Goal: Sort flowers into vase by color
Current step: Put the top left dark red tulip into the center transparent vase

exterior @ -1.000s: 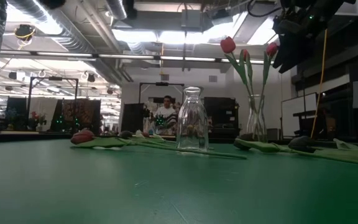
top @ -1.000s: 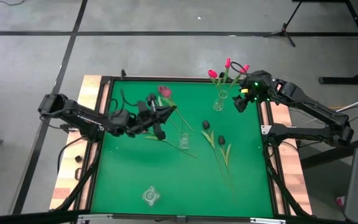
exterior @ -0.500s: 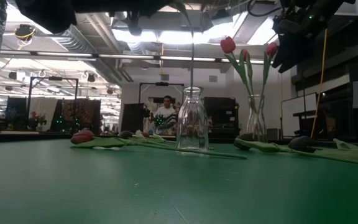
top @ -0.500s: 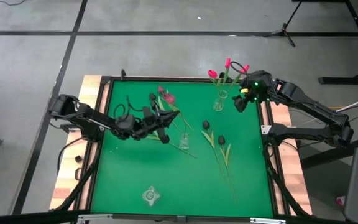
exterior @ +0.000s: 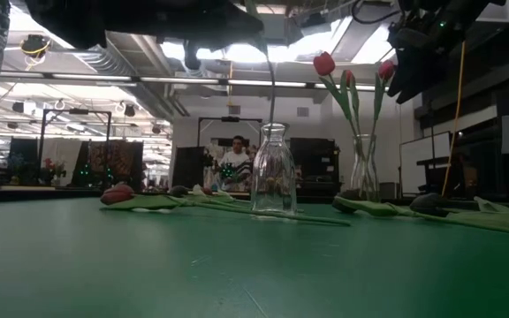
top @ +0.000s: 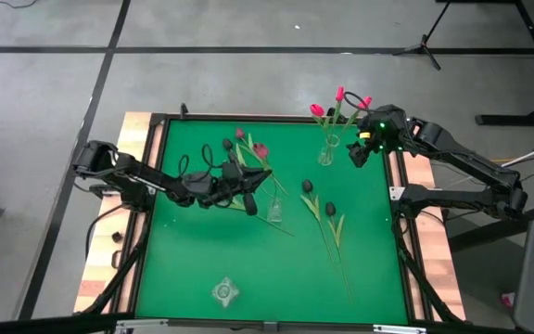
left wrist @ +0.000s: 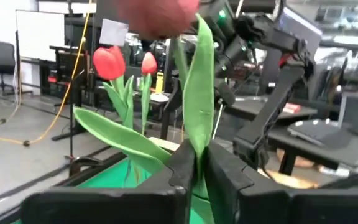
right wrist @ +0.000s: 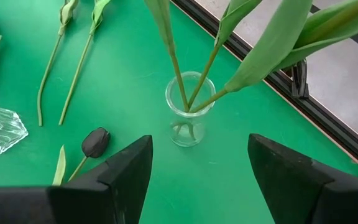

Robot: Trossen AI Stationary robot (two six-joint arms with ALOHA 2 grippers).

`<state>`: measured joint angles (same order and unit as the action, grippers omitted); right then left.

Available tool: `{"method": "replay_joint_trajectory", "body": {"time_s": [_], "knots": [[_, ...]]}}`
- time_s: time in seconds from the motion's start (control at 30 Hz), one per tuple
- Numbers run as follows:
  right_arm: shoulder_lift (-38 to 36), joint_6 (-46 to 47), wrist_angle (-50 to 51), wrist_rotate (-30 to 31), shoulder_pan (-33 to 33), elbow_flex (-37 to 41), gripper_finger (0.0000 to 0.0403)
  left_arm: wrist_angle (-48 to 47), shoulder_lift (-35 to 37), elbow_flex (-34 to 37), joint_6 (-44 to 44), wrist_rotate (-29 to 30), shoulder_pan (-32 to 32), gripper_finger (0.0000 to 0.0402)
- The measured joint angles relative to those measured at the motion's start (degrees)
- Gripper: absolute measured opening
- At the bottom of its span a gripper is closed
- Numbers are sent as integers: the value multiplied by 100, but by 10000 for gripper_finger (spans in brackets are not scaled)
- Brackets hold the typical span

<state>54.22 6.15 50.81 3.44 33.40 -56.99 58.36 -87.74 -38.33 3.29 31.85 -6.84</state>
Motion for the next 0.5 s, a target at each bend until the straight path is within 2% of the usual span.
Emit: {"method": "replay_joint_trajectory", "body": {"time_s": [0.17,0.5], "knots": [[2,22,44,-9,0,0,264,-312,0,0,-127,165,-123,70],[2,24,46,-109,0,0,264,-1376,1,0,411,407,-160,118]]}}
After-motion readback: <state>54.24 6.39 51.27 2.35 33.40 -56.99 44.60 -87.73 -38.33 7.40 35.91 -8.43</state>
